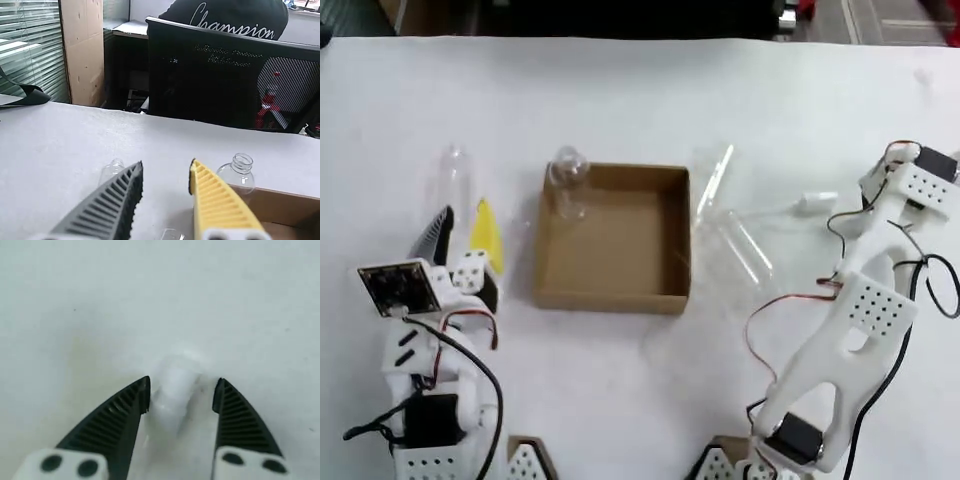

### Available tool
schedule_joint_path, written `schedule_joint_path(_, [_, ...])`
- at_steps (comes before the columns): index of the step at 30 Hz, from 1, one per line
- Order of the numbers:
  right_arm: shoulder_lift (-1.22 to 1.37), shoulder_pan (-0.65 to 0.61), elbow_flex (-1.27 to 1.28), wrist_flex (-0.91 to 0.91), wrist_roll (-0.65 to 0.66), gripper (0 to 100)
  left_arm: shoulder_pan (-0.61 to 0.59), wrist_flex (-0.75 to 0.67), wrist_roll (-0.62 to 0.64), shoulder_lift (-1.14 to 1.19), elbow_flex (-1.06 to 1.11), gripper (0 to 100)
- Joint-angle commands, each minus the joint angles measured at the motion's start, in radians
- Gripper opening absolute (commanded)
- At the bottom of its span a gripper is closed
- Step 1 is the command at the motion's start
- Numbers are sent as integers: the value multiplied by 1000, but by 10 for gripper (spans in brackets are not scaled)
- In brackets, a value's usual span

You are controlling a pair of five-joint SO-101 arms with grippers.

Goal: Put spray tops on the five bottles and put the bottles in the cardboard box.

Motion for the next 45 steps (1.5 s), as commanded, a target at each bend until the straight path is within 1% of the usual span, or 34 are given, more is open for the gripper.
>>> schedule_joint_path(1, [-19,1,-44,-12,-12,125,13,-28,-8,-7,-12,150])
schedule_joint_path(13, [-19,18,-44,-30,-6,21,13,-26,-8,-7,-14,150])
schedule_joint_path(18, [-51,25,-80,-5,48,16,13,-28,-8,-7,-14,150])
schedule_joint_path(21, [-91,51,-150,50,48,16,13,-28,-6,-7,-17,150])
schedule_joint_path(26, [-179,76,-358,191,54,16,15,-28,-6,-7,-18,150])
schedule_joint_path(28, [-216,71,-454,243,98,16,15,-28,-5,-7,-18,150])
schedule_joint_path(30, [-262,64,-532,252,147,15,15,-28,-5,-7,-25,151])
schedule_joint_path(32, [-332,64,-546,254,183,15,16,-17,-5,-7,-46,151])
schedule_joint_path(35, [-469,54,-535,254,218,15,21,35,-5,-7,-91,151])
schedule_joint_path(39, [-648,-42,-519,254,304,15,96,143,-5,-7,-170,151])
schedule_joint_path(42, [-800,-142,-410,254,330,15,189,244,-5,-7,-233,154])
schedule_joint_path(45, [-940,-262,-299,248,333,15,289,338,-5,-7,-299,215])
